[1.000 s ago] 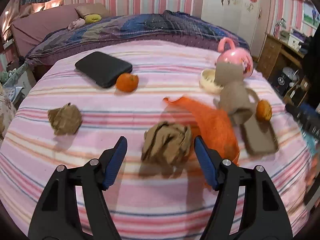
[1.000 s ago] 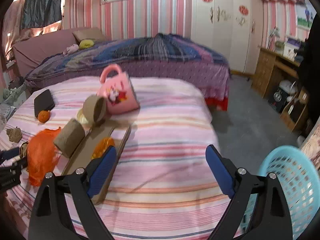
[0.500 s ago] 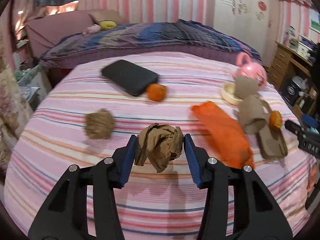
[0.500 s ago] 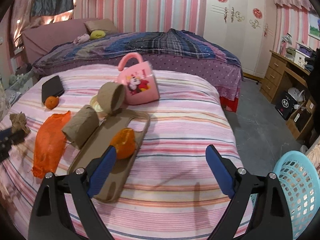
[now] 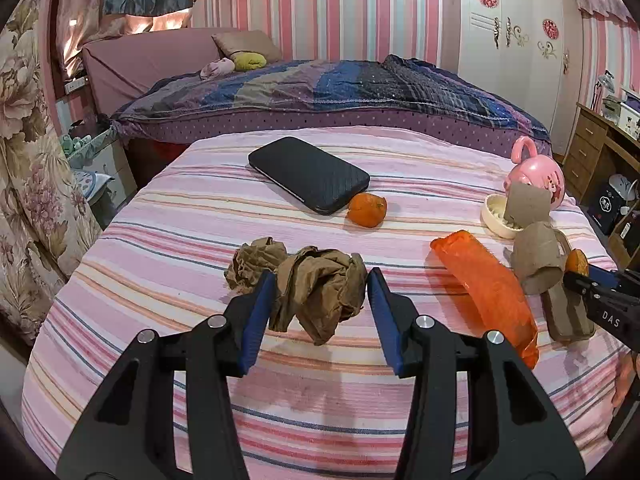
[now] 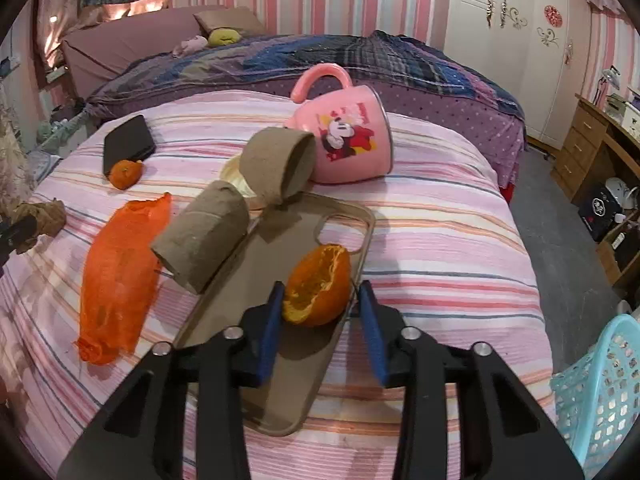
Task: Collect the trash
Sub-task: 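Grasp the brown paper with the left tool while the right tool grasps the orange peel, then carry paper and peel to the blue basket and open both tools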
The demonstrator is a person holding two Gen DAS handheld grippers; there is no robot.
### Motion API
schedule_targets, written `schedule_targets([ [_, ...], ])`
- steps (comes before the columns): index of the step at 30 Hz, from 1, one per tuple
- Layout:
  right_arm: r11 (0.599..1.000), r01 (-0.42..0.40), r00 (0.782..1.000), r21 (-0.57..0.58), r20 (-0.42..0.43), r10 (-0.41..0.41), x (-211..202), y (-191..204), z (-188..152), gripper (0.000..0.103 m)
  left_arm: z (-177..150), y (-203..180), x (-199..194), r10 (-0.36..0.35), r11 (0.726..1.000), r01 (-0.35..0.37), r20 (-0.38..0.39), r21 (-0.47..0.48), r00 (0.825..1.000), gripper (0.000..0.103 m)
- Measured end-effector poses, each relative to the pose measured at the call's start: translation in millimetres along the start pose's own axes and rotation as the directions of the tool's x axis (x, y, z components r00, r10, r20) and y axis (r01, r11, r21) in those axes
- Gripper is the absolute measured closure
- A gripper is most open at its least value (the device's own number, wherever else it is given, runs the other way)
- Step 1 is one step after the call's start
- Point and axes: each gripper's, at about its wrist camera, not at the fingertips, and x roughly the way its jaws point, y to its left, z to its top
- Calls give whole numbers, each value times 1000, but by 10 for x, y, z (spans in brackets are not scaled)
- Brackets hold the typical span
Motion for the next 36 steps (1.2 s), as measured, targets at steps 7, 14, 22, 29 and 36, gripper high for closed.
schedule_targets([
  [7,1000,-6,998,-10,65,7,-144,18,-7,71,4,-31,-92,-9,1000,9,12,-9,1000,56],
  [14,1000,-8,995,-10,102,9,-367,-81,-91,71,-17,-162,-288,-31,1000,31,46,3,998,56],
  [22,1000,-7,988,0,151,7,-717,-244,-213,71,-103,-404,-533,-72,997,72,68,7,995,56],
  [29,999,29,982,18,184,-32,-1009,-525,-360,71,-181,-717,-761,-114,993,113,93,18,989,56],
  [36,993,85,975,76,199,-99,-1245,-1008,-545,71,-243,-1281,-928,-160,983,148,114,109,981,56],
])
